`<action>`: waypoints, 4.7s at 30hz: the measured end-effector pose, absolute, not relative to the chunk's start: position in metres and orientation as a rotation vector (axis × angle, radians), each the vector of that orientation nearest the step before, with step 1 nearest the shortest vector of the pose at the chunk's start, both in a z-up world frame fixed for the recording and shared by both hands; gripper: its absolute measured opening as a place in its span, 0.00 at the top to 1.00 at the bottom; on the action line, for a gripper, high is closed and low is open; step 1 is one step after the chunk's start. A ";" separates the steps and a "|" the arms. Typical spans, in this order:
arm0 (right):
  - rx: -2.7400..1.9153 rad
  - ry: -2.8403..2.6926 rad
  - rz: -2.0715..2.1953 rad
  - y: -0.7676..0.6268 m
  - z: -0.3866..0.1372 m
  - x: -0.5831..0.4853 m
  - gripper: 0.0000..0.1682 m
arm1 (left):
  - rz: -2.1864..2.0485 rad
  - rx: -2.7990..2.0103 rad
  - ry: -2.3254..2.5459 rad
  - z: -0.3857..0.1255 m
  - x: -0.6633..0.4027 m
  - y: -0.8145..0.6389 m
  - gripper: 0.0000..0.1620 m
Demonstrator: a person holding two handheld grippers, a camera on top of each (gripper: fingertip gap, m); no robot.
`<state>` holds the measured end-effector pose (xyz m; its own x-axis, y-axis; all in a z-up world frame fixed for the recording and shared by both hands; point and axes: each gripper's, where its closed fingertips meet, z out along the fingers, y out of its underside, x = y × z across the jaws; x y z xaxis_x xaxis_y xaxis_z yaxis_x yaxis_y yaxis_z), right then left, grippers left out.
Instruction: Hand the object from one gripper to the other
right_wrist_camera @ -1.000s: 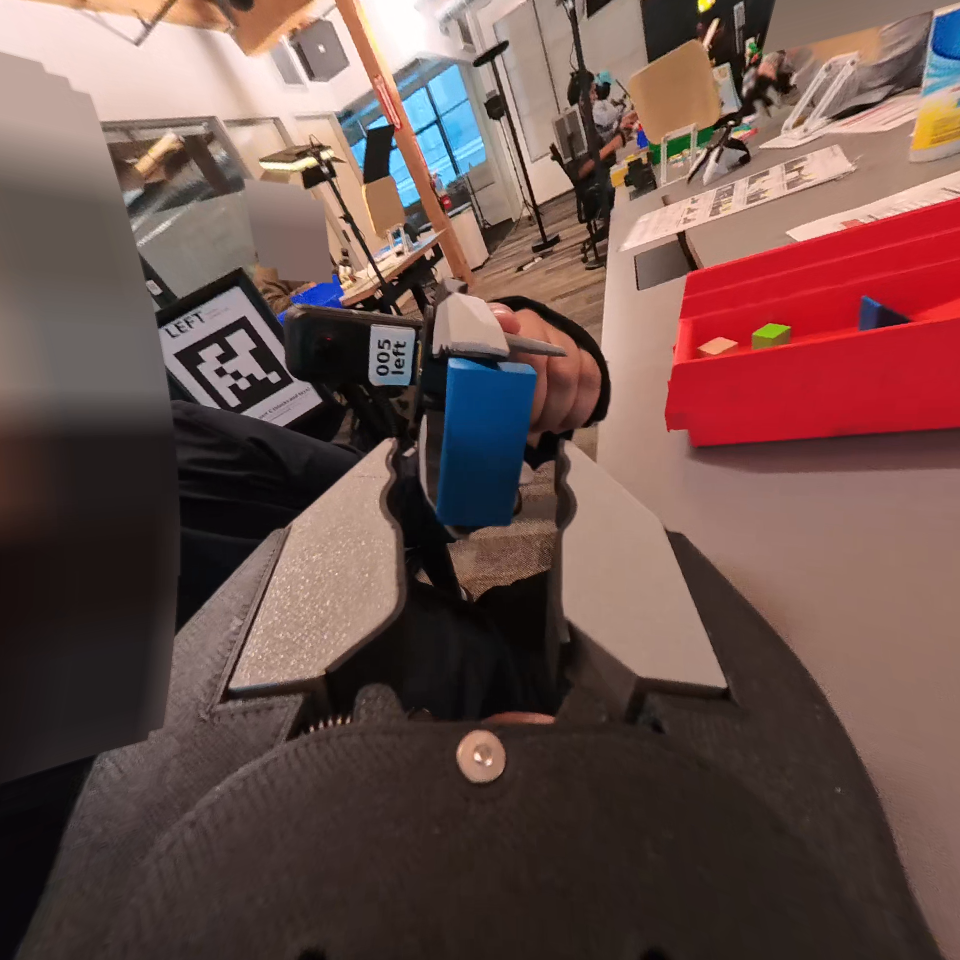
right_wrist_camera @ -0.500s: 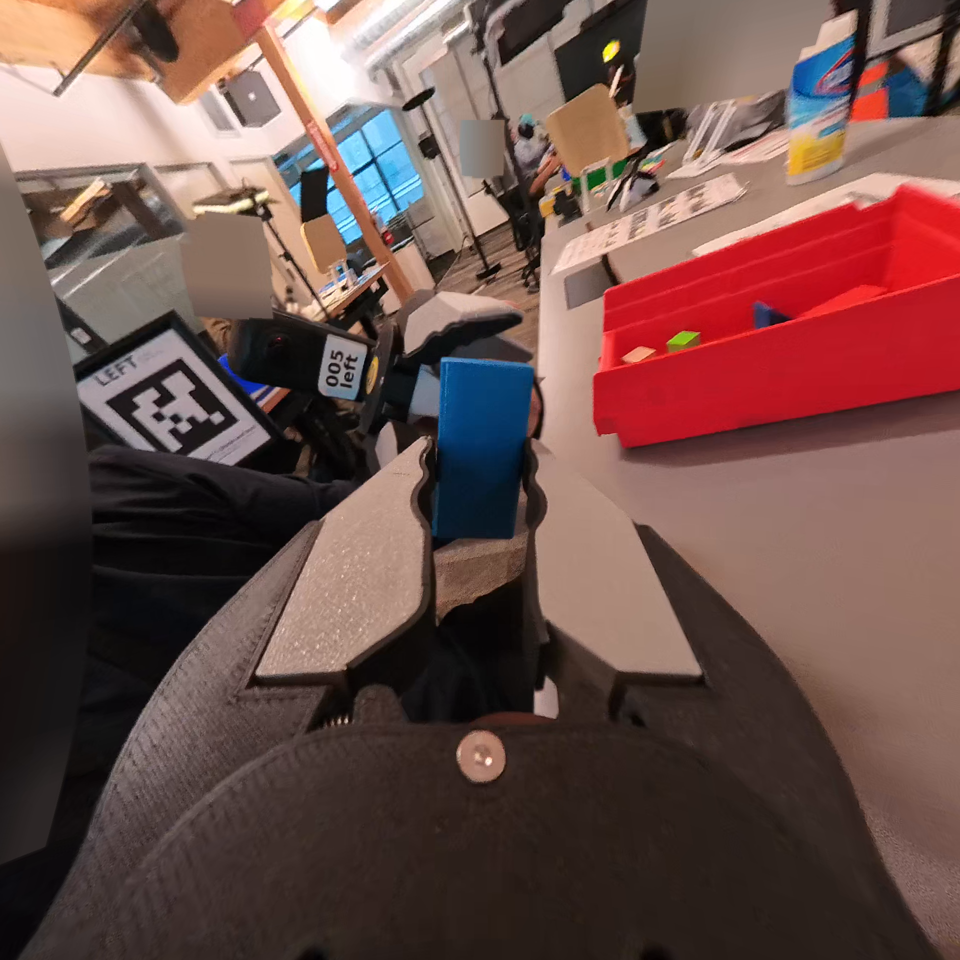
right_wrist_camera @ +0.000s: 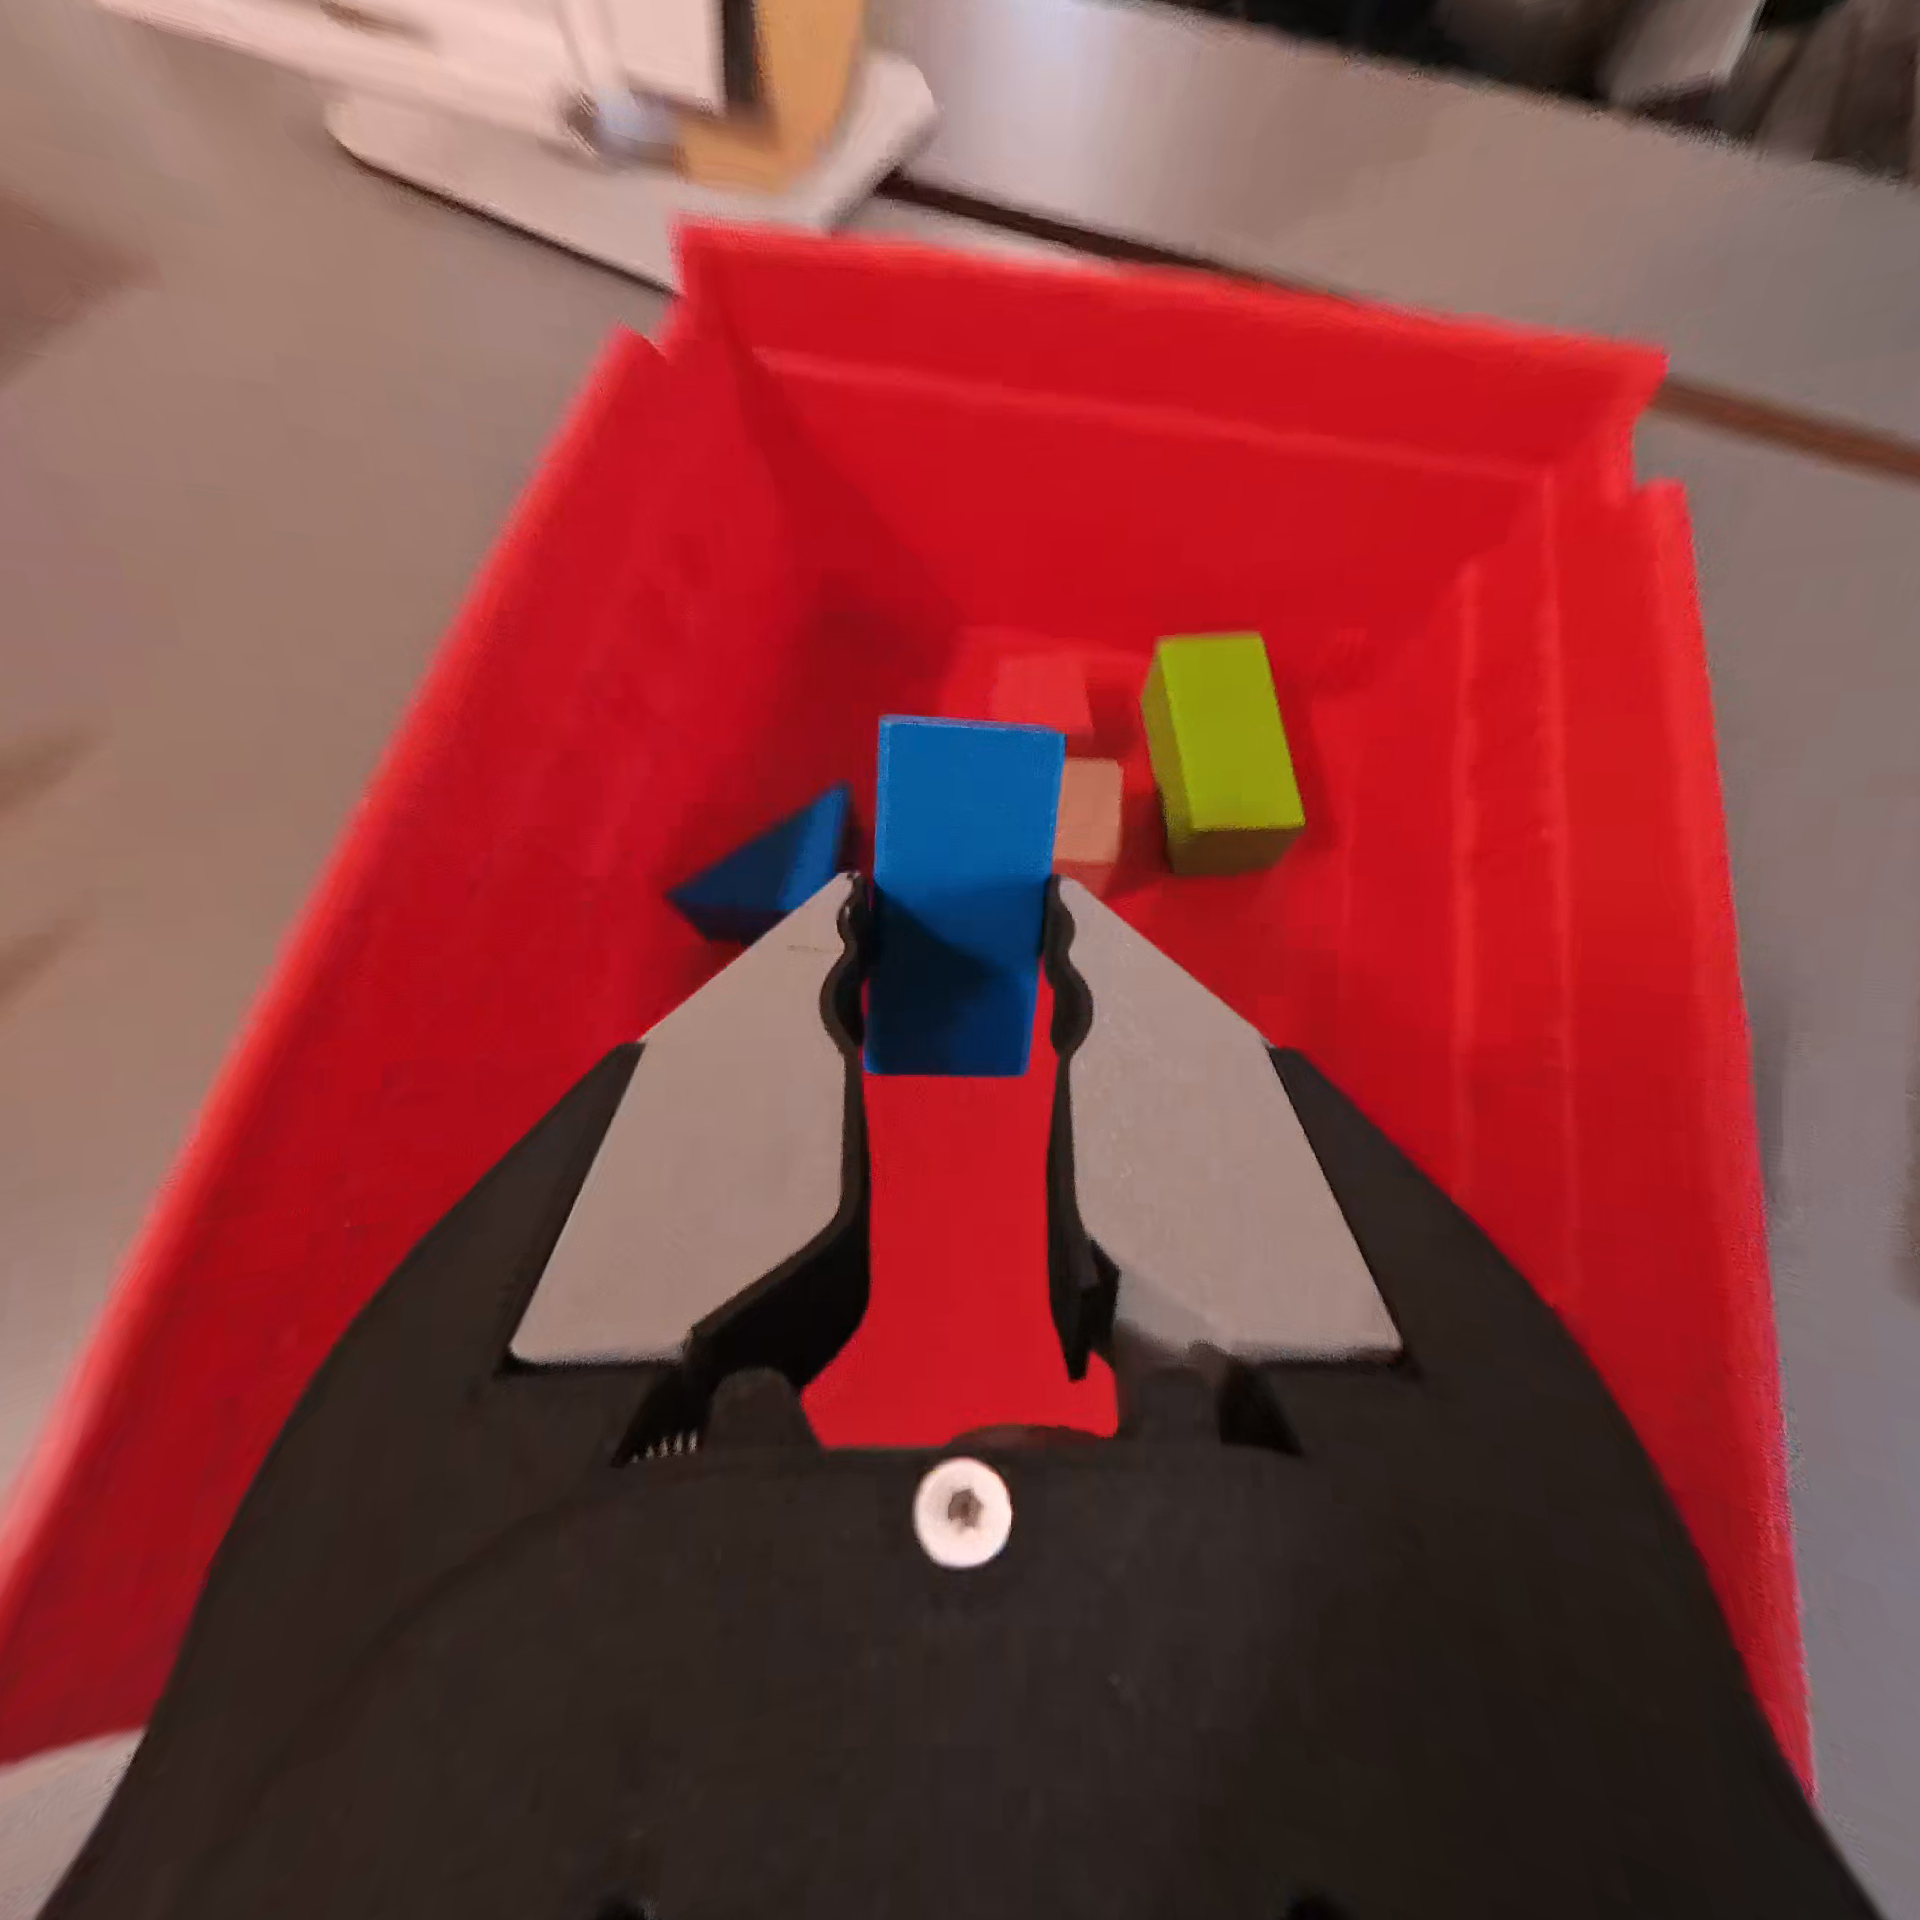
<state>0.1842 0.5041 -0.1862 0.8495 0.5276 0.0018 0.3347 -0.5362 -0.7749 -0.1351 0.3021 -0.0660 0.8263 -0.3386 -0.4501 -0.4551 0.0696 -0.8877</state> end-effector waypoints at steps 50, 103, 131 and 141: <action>-2.099 -0.563 -0.051 0.509 -0.149 0.184 0.62 | 0.166 -1.692 0.526 -0.086 -0.181 0.316 0.62; -1.723 -0.642 0.067 0.461 -0.070 0.118 0.65 | 0.227 -1.790 -0.069 -0.086 -0.397 0.285 0.57; -1.706 -0.707 0.101 0.450 -0.069 0.101 0.65 | 0.333 -2.370 -0.425 -0.212 -0.447 0.290 0.62; -1.708 -0.732 0.100 0.449 -0.072 0.095 0.65 | 0.229 -2.473 -0.523 -0.225 -0.441 0.280 0.65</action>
